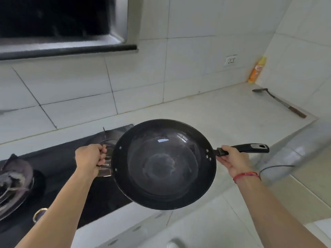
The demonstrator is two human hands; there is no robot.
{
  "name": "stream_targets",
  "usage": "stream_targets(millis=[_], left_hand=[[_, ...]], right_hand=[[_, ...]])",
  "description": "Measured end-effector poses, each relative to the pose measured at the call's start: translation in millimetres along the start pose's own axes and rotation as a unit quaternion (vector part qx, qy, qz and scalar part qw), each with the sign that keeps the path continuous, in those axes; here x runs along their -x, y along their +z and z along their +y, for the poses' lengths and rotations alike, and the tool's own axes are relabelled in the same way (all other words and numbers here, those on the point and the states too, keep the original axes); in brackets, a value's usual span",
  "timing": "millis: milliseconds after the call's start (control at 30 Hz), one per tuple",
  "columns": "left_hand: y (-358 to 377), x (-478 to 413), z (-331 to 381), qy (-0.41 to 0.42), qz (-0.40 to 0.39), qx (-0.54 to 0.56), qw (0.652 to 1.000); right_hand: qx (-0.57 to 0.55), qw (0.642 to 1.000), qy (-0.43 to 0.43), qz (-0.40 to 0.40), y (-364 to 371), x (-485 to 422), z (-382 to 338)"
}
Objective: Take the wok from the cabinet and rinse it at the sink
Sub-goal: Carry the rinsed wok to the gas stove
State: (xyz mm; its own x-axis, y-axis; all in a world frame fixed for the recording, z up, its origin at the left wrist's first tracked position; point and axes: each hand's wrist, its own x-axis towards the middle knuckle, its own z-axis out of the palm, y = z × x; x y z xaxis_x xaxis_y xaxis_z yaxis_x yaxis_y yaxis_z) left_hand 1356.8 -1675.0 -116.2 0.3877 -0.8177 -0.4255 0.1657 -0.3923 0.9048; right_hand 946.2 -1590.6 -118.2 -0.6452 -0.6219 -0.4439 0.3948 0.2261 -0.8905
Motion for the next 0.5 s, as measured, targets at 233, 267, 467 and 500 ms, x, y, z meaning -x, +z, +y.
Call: stream_targets(millis=[233,267,467,500], left_hand=[[-14,6,7,0.005,0.139,0.090,0.986],[-16,8,7,0.013,0.160,0.093,0.983],[-41,16,11,0.031,0.233,0.098,0.967],[-47,17,11,0.028,0.237,0.099,0.966]], right_hand=[[0.023,0.991,0.038,-0.127,93,-72,-22],[0.030,0.990,0.041,-0.135,105,-77,-24],[0.046,0.976,0.058,-0.203,166,-85,-26],[0.049,0.975,0.059,-0.208,174,-84,-25]])
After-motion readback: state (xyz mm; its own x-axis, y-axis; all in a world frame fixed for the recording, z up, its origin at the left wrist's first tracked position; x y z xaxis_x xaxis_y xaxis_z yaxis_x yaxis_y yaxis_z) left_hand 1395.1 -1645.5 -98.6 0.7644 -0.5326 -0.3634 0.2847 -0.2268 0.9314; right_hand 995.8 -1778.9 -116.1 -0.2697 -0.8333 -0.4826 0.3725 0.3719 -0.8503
